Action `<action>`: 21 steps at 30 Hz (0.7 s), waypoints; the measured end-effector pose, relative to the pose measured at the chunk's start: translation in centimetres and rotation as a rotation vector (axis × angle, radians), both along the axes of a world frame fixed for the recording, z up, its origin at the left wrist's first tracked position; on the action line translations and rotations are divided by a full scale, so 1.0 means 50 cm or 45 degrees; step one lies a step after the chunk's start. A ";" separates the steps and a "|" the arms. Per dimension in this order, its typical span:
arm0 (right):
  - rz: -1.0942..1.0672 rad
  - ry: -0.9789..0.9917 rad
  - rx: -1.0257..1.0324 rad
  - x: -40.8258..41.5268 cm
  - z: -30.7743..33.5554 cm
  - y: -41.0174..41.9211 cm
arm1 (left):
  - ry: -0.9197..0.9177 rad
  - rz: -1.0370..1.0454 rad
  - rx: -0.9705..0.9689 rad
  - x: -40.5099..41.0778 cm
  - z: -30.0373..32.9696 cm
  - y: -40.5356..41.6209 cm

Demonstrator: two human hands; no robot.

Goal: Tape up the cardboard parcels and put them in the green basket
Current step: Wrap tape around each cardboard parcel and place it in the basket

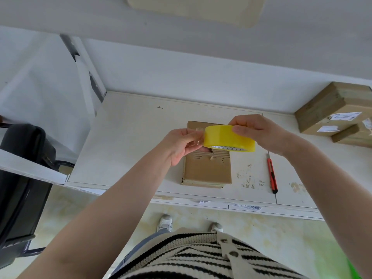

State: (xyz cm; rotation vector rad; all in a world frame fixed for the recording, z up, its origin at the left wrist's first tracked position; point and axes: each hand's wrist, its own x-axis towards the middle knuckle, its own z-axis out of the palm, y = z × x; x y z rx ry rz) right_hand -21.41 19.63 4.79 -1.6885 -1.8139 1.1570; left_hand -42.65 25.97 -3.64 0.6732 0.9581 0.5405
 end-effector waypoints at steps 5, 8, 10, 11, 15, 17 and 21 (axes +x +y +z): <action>-0.163 -0.603 -0.019 0.035 -0.036 0.011 | 0.092 0.068 0.111 -0.052 -0.003 0.033; -0.211 -0.648 -0.043 0.024 -0.053 0.023 | 0.152 0.167 0.049 -0.059 -0.029 0.026; -0.208 -0.696 -0.032 0.007 -0.064 0.030 | 0.205 0.219 0.038 -0.057 -0.055 0.019; -0.214 -0.727 -0.027 -0.001 -0.068 0.034 | 0.233 0.227 0.032 -0.056 -0.066 0.017; -0.204 -0.810 -0.022 -0.023 -0.071 0.053 | 0.310 0.234 -0.022 -0.056 -0.107 0.022; -0.201 -0.833 -0.024 -0.031 -0.074 0.059 | 0.332 0.229 -0.059 -0.055 -0.121 0.024; -0.234 -0.852 -0.028 -0.036 -0.082 0.065 | 0.340 0.228 -0.114 -0.048 -0.139 0.025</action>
